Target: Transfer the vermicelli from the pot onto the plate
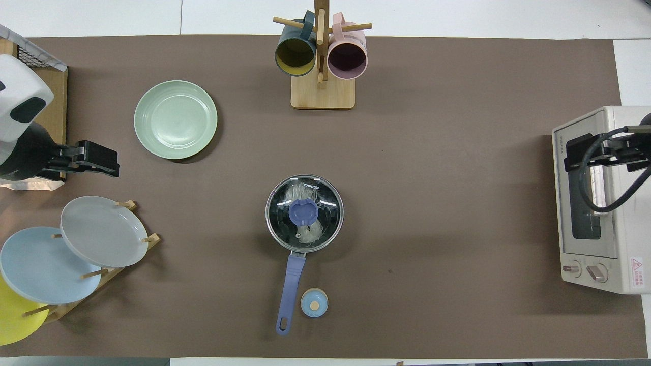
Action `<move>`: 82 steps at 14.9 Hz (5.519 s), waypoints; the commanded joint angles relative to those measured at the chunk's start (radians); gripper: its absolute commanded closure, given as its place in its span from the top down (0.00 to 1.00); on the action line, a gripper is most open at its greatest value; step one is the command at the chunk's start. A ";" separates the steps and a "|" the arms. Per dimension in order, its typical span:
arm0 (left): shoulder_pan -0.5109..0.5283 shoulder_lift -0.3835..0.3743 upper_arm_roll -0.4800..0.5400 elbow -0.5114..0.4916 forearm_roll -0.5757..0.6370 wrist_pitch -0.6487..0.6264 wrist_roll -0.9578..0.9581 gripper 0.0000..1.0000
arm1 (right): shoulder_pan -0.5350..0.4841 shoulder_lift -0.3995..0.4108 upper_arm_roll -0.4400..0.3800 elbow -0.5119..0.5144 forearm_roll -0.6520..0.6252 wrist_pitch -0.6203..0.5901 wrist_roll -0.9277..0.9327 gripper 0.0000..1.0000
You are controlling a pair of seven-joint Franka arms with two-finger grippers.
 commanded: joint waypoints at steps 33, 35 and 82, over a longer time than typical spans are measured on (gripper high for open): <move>0.016 -0.016 -0.008 -0.008 -0.001 -0.004 0.000 1.00 | 0.651 0.328 0.020 0.086 0.092 0.363 0.795 1.00; 0.016 -0.016 -0.008 -0.008 -0.001 -0.004 0.000 1.00 | 0.703 0.324 0.018 0.027 0.060 0.406 0.821 1.00; 0.016 -0.016 -0.008 -0.008 -0.001 -0.004 0.000 1.00 | 0.459 0.248 0.009 -0.043 -0.042 0.339 0.336 0.45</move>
